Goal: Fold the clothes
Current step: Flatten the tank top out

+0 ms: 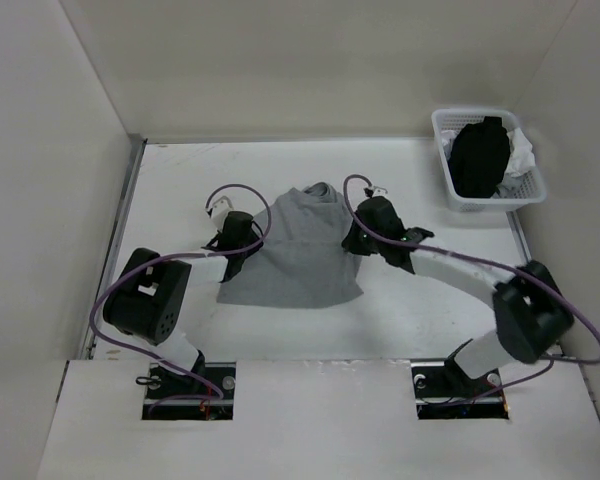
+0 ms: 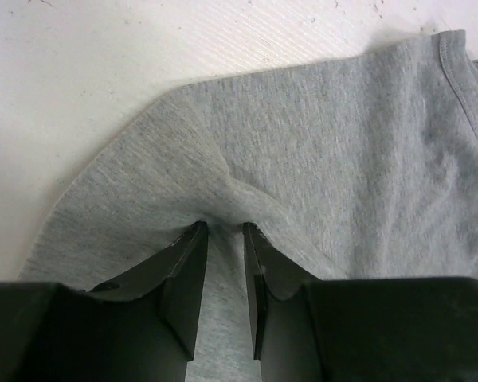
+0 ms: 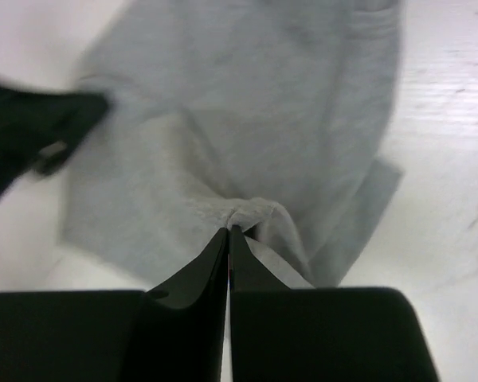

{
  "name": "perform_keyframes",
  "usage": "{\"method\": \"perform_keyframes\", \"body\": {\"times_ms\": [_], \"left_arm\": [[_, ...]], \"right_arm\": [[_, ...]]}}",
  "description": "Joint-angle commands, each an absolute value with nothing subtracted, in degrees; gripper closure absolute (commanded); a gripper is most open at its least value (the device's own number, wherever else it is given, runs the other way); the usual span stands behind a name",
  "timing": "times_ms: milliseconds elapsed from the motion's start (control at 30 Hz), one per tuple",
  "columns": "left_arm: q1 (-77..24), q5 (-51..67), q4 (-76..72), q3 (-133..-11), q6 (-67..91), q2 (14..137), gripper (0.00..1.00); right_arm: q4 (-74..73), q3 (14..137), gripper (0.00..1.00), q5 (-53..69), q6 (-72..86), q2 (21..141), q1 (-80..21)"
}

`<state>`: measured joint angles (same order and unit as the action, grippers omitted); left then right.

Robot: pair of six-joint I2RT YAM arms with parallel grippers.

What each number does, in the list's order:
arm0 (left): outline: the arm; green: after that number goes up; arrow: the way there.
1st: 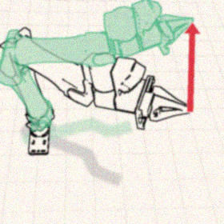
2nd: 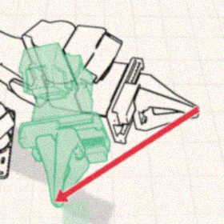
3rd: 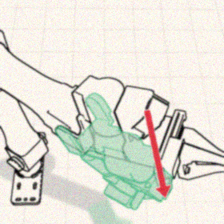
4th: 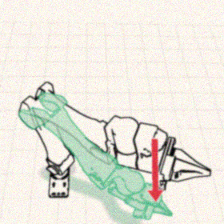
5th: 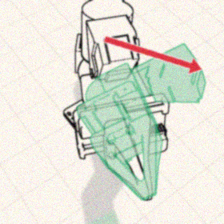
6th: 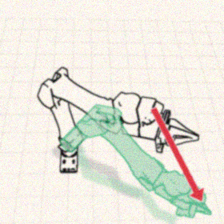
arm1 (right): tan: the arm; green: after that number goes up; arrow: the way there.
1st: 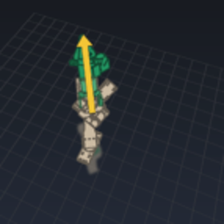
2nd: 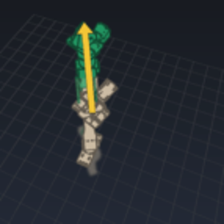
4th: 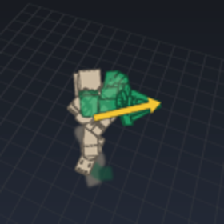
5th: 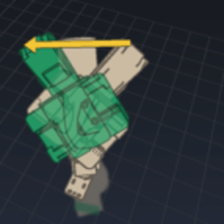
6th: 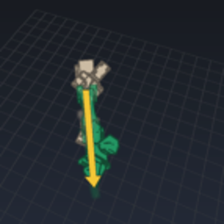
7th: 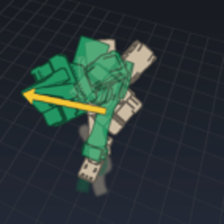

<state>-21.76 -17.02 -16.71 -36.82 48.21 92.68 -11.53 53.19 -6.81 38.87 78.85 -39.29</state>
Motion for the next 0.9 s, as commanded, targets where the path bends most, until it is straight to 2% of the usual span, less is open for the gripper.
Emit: {"method": "perform_keyframes", "body": {"times_ms": [0, 100, 300, 400, 467, 533, 633, 700, 767, 867], "left_arm": [[-21.4, -17.5, -15.8, -37.8, 48.0, 92.3, 0.75], [-20.5, -17.6, -15.4, -36.6, 47.9, 90.6, 0.74], [-20.2, -18.0, -11.2, -33.5, 47.0, 84.7, 0.71], [-19.7, -19.2, -6.4, -31.0, 45.7, 78.6, 0.69], [-19.5, -18.6, -2.0, -29.4, 46.0, 73.9, 0.68], [-20.4, -17.4, 3.3, -28.1, 46.7, 70.3, 0.68], [-23.4, -16.3, 11.7, -27.0, 49.1, 66.7, 0.73], [-26.5, -15.4, 17.3, -26.5, 52.5, 64.7, 0.76], [-29.6, -14.1, 21.9, -26.3, 55.9, 62.9, 0.76], [-32.8, -13.4, 27.1, -25.9, 60.3, 60.5, 0.71]], "right_arm": [[-3.2, 54.3, 0.97, -4.4, 35.8, 90.1, -34.3], [0.2, 56.6, 0.98, -4.7, 36.4, 98.4, -29.8], [4.2, 67.6, 0.99, -4.0, 40.3, 106.6, -22.8], [4.6, 69.5, 0.82, -4.5, 41.0, 106.1, -21.1], [5.3, 67.1, 0.64, -4.7, 41.1, 103.5, -20.4], [7.0, 62.3, 0.55, -4.9, 41.0, 99.5, -20.3], [11.4, 53.2, 0.51, -5.8, 41.7, 92.7, -20.6], [12.5, 49.3, 0.52, -6.2, 42.2, 89.6, -20.6], [12.6, 47.0, 0.56, -6.2, 42.1, 87.6, -21.3], [13.2, 44.3, 0.57, -6.3, 42.0, 85.3, -22.3]]}}
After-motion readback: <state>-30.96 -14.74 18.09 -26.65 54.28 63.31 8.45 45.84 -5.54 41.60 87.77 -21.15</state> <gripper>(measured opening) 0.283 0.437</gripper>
